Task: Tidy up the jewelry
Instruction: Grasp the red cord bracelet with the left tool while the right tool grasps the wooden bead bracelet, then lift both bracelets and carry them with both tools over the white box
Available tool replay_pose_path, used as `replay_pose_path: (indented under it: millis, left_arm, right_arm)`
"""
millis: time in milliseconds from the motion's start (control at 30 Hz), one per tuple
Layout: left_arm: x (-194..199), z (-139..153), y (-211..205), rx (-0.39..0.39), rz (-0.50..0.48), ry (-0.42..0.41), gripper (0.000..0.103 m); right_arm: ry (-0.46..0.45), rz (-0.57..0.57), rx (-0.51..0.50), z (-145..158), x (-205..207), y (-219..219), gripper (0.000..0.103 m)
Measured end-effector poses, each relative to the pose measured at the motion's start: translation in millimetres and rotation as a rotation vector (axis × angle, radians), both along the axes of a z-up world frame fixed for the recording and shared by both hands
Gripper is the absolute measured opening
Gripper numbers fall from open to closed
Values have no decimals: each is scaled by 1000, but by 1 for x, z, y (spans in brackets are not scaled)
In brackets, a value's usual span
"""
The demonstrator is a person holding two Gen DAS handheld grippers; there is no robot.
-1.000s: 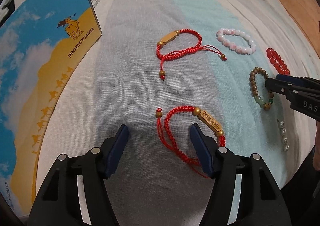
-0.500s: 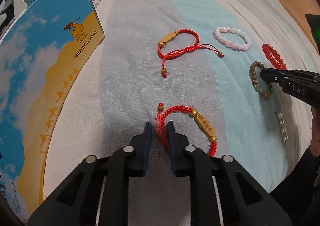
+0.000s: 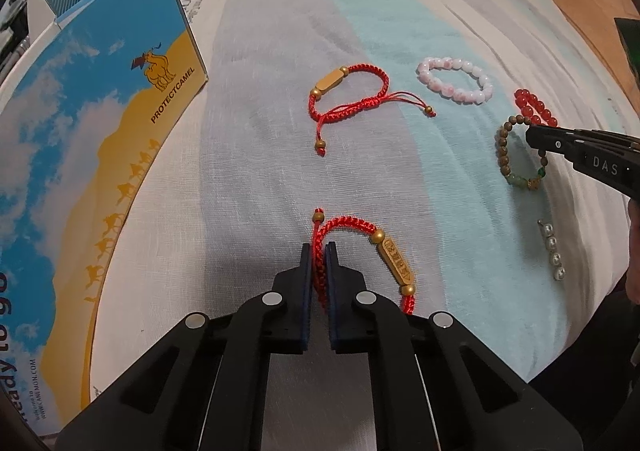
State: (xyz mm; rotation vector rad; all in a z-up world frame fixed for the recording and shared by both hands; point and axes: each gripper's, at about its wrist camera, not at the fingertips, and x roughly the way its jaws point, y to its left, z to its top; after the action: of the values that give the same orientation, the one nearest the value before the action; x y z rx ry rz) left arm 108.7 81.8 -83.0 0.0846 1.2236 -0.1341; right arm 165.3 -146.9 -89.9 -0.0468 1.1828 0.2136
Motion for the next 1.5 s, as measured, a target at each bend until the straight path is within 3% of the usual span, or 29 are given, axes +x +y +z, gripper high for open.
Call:
replay_pose_path:
  millis: [800, 1500]
  left_arm:
    - [-11, 39, -17, 14, -2, -65, 5]
    - [-12, 77, -6, 33, 38, -126, 5]
  right_arm:
    - [-58, 9, -9, 35, -12, 0, 8]
    - [-120, 20, -34, 75, -23, 10, 8]
